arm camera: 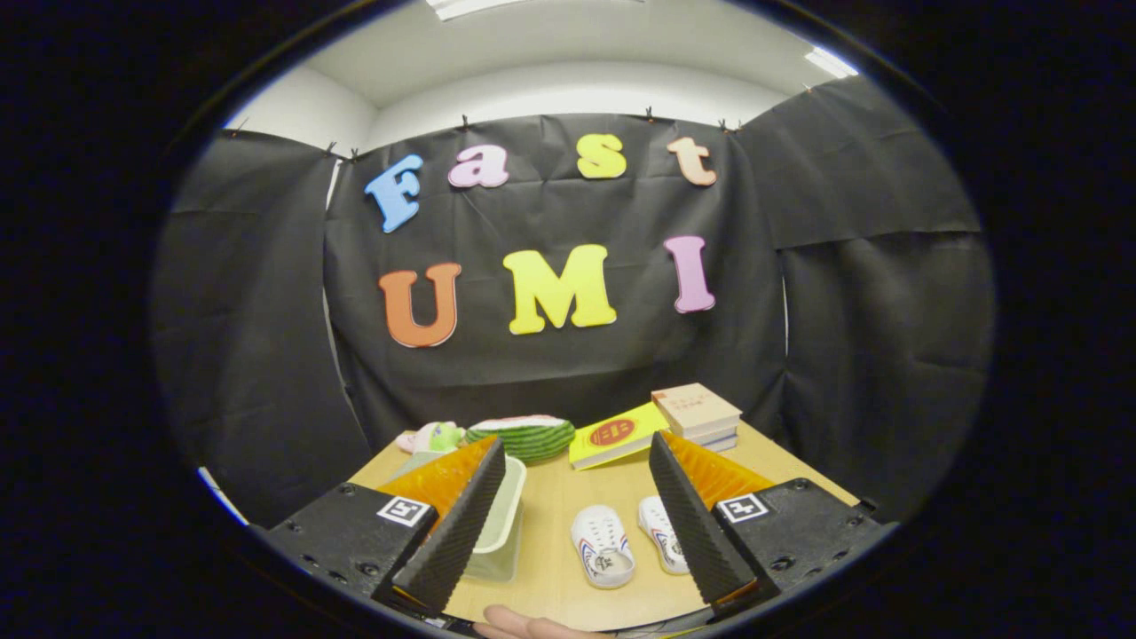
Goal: Open the storage box then place both shoes into the box .Put the left shoe in first, then the right shoe, with the right side of both shoes facing outward in a uniform manner.
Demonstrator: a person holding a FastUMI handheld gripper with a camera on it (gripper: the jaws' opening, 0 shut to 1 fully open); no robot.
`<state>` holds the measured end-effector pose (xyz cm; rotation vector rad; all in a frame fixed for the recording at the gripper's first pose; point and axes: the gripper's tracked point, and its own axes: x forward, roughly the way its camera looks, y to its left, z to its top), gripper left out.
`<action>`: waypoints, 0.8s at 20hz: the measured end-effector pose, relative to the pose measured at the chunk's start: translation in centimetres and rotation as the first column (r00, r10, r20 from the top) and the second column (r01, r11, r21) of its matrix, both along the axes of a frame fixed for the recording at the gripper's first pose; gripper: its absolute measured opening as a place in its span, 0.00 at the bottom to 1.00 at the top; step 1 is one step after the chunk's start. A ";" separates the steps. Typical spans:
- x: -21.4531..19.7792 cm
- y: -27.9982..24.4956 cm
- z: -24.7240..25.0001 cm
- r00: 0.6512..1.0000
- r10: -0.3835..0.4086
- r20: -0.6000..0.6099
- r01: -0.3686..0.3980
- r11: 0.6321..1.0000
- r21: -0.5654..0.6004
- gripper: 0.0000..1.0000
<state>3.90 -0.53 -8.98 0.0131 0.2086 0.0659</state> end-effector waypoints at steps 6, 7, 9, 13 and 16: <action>2.7 1.8 -7.6 0.960 0.158 -0.231 -0.116 0.976 0.182 1.00; 3.0 2.5 -8.5 0.942 0.209 -0.261 -0.149 0.961 0.232 1.00; 4.0 3.4 -10.1 0.906 0.292 -0.305 -0.206 0.936 0.285 1.00; 5.9 5.8 -14.0 0.800 0.458 -0.387 -0.287 0.859 0.424 0.99; 7.9 7.0 -16.6 0.699 0.571 -0.431 -0.318 0.788 0.527 1.00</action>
